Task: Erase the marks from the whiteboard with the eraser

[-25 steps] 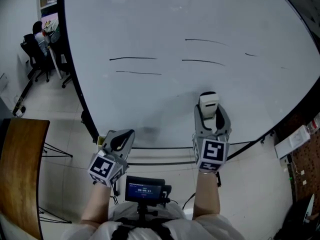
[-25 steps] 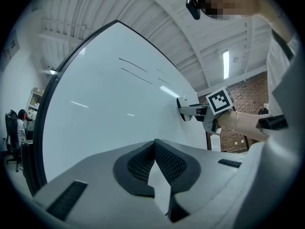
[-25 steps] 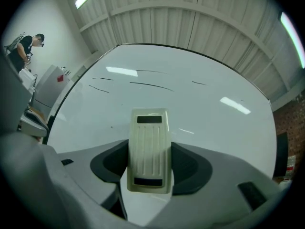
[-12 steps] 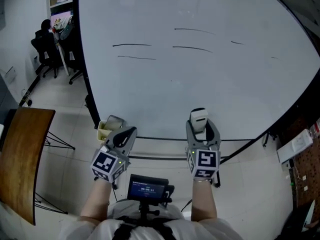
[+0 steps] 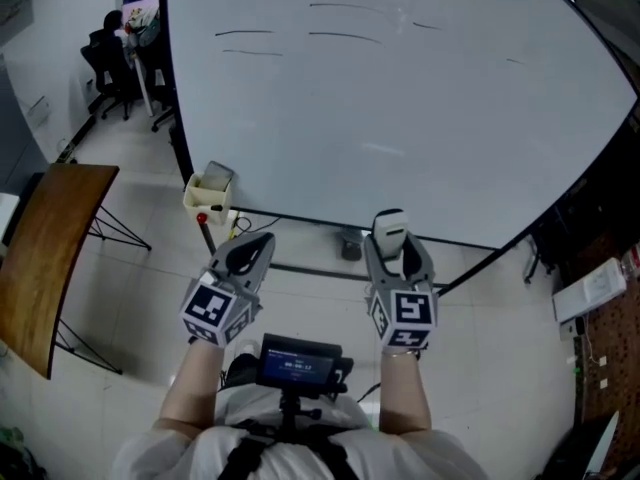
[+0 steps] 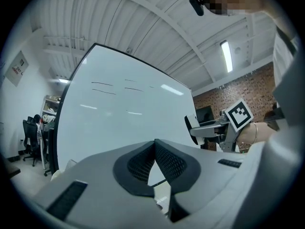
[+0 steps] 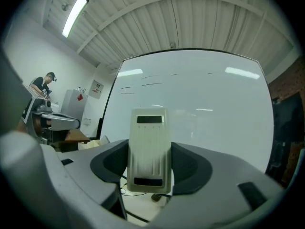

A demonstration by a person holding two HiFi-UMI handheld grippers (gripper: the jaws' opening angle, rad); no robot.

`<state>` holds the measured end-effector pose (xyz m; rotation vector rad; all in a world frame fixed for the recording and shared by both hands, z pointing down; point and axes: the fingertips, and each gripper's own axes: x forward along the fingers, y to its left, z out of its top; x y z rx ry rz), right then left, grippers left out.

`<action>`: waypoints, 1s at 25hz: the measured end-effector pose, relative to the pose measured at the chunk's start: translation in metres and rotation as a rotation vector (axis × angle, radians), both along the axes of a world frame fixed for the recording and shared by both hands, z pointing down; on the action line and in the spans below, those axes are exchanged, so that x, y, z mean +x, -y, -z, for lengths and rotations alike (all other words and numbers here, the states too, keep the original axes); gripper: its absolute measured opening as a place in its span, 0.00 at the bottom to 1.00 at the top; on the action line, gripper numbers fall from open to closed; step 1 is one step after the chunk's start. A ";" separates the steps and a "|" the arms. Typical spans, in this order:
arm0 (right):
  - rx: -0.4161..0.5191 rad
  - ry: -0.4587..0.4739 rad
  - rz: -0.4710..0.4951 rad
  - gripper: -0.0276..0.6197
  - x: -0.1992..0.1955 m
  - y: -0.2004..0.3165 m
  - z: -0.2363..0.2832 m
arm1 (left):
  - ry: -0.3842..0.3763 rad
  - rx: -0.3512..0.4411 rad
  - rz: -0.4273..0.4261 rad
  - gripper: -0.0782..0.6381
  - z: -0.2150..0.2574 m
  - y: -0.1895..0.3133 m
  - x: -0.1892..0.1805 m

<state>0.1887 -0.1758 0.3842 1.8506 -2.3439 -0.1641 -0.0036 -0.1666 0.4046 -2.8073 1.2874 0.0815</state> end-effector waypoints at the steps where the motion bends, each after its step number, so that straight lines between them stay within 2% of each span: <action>1: -0.005 0.024 0.016 0.45 0.004 -0.014 -0.004 | -0.005 0.002 -0.002 0.12 -0.001 -0.013 0.006; 4: -0.016 0.077 0.061 0.45 0.014 -0.049 -0.016 | -0.015 0.031 -0.002 0.12 -0.003 -0.049 0.023; 11: -0.060 0.057 0.104 0.45 0.010 -0.092 -0.039 | -0.002 0.013 -0.002 0.12 -0.013 -0.089 0.040; 19: -0.038 0.054 0.132 0.45 -0.009 -0.104 -0.028 | 0.006 0.004 -0.006 0.12 -0.008 -0.096 0.034; 25: -0.021 0.063 0.097 0.45 -0.015 -0.096 -0.018 | 0.015 0.009 -0.011 0.12 -0.004 -0.088 0.022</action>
